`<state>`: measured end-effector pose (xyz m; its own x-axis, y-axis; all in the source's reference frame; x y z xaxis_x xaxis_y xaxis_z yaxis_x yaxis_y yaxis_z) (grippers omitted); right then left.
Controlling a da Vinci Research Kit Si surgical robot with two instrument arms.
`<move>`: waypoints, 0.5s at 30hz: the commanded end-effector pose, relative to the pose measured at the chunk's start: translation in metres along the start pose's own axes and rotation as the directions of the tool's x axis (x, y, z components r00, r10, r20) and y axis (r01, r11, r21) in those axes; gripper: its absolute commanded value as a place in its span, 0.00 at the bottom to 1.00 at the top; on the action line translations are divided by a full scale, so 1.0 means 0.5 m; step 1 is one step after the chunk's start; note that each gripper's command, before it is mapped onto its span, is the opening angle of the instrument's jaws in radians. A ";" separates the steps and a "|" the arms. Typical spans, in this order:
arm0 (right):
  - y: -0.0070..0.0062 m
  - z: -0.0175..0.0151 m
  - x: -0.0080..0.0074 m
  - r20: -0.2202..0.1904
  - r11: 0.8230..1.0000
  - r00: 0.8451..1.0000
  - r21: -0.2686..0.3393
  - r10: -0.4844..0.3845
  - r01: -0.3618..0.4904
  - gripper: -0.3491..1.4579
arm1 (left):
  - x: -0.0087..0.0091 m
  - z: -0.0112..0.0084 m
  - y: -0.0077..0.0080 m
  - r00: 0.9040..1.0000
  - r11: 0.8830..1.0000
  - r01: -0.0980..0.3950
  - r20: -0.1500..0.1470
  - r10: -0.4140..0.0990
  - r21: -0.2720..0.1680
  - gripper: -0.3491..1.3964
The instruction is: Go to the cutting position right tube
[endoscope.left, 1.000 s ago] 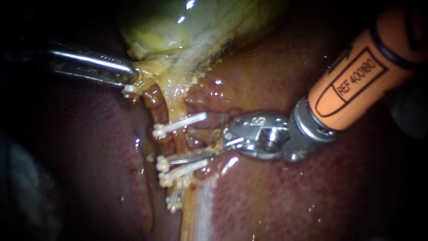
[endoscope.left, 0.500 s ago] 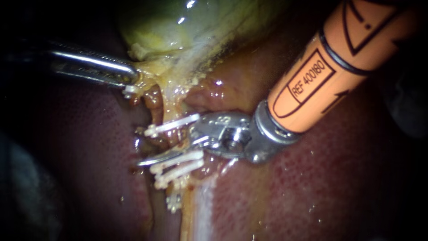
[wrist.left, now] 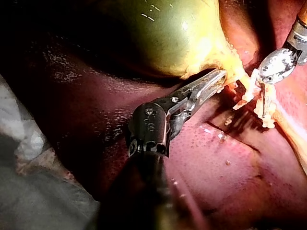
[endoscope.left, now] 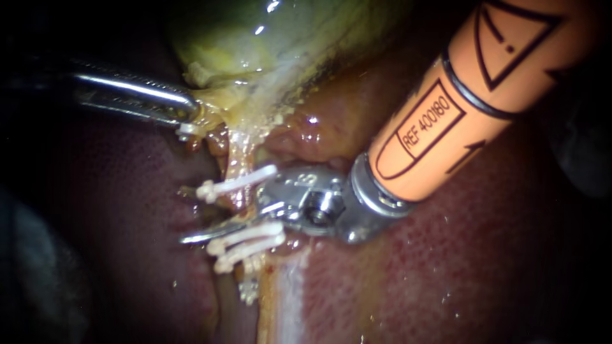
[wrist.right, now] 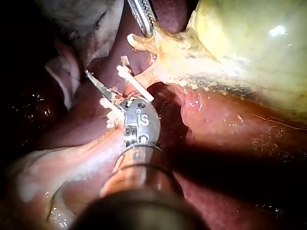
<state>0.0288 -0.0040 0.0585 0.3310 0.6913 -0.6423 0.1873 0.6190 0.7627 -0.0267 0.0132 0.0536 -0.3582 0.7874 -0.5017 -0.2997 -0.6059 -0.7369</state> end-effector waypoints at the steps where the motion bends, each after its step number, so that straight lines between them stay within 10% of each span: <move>1: -0.0007 -0.0001 0.0004 -0.001 1.000 1.000 0.005 0.005 -0.005 0.91 | 0.0000 0.0000 0.0000 1.000 1.000 0.000 0.000 0.000 0.000 0.00; 15: -0.0058 -0.0009 0.0045 -0.016 0.999 1.000 0.030 0.024 -0.023 0.91 | -0.0002 0.0001 -0.0003 1.000 1.000 -0.001 0.001 0.001 -0.003 0.00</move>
<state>0.0286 -0.0040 0.0547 0.3191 0.7114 -0.6262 0.2082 0.5919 0.7786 -0.0266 0.0132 0.0538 -0.3592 0.7867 -0.5021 -0.2979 -0.6065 -0.7372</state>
